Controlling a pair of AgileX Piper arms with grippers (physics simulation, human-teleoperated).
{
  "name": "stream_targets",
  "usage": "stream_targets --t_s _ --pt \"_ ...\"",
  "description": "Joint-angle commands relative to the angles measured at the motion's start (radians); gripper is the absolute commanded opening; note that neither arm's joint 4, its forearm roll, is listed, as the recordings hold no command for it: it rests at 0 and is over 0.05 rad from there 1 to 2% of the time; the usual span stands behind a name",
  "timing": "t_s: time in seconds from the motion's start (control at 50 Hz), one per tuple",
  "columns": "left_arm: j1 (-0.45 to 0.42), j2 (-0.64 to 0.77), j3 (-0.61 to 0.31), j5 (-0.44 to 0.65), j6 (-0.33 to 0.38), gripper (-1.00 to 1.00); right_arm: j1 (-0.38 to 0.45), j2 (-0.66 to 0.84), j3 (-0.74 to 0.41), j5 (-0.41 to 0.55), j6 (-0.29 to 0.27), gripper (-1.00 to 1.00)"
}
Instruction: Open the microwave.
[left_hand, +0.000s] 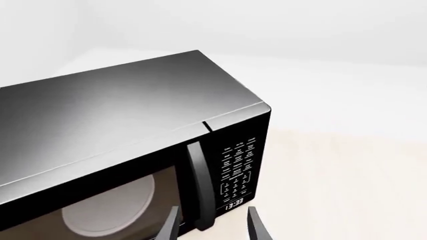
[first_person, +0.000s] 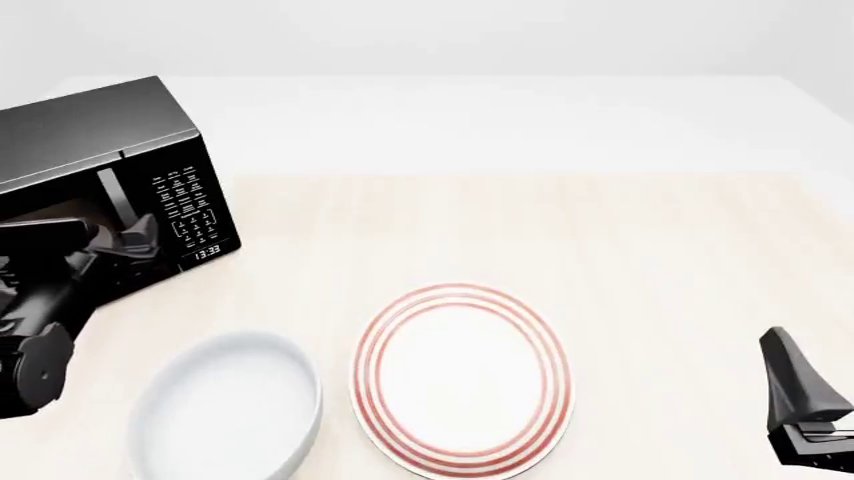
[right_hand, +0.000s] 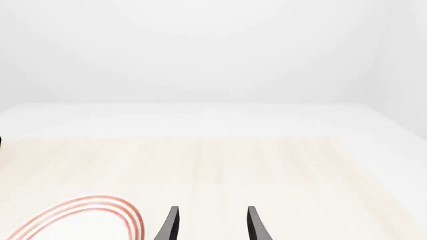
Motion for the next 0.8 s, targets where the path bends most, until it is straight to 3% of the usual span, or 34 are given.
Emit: stream_targets --t_s 0.02,0.8 --pt "0.003 0.057 -0.03 -0.007 -0.004 1.0 0.0 0.0 0.0 0.0 0.0 1.0" --pt "0.011 0.224 -0.145 0.011 -0.018 1.0 0.0 0.0 0.0 0.0 0.0 1.0"
